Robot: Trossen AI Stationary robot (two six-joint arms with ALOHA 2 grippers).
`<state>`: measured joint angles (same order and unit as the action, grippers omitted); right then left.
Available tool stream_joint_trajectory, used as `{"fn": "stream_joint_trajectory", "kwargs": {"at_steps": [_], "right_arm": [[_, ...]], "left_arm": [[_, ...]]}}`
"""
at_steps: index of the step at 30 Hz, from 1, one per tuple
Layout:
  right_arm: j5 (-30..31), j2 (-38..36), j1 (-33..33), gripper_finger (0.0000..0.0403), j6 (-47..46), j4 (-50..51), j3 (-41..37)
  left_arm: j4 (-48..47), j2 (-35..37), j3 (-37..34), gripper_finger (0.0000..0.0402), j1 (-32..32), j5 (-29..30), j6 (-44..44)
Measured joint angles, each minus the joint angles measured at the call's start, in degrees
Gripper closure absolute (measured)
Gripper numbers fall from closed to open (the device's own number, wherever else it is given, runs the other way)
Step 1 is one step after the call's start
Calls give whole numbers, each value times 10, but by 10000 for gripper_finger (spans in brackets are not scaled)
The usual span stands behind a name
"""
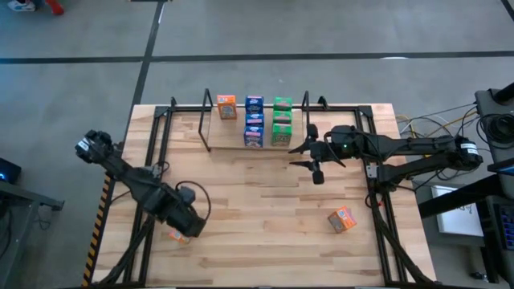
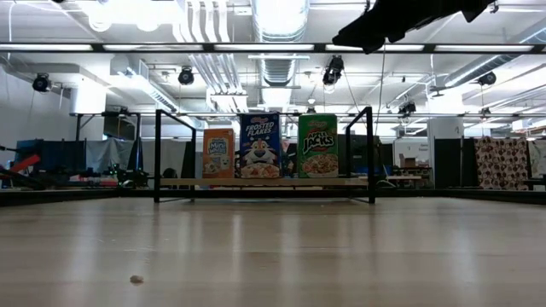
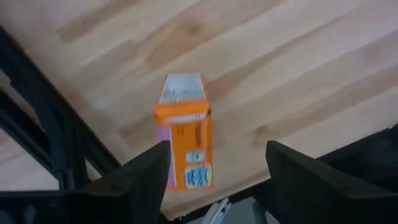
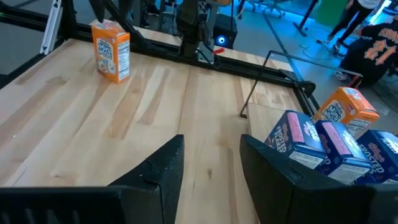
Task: Stack cereal on shelf
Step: Put the left orange cereal box on the shelf
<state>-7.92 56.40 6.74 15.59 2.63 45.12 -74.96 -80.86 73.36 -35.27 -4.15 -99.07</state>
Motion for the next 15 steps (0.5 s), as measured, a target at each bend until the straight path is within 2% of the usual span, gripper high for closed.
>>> {"fn": "stream_joint_trajectory", "kwargs": {"at_steps": [8,15], "right_arm": [[0,0,0,257,0,0,0],[0,0,0,257,-6,0,0]], "left_arm": [[2,-1,-21,155,-64,0,-77],[23,-1,-47,157,-78,0,-97]]}}
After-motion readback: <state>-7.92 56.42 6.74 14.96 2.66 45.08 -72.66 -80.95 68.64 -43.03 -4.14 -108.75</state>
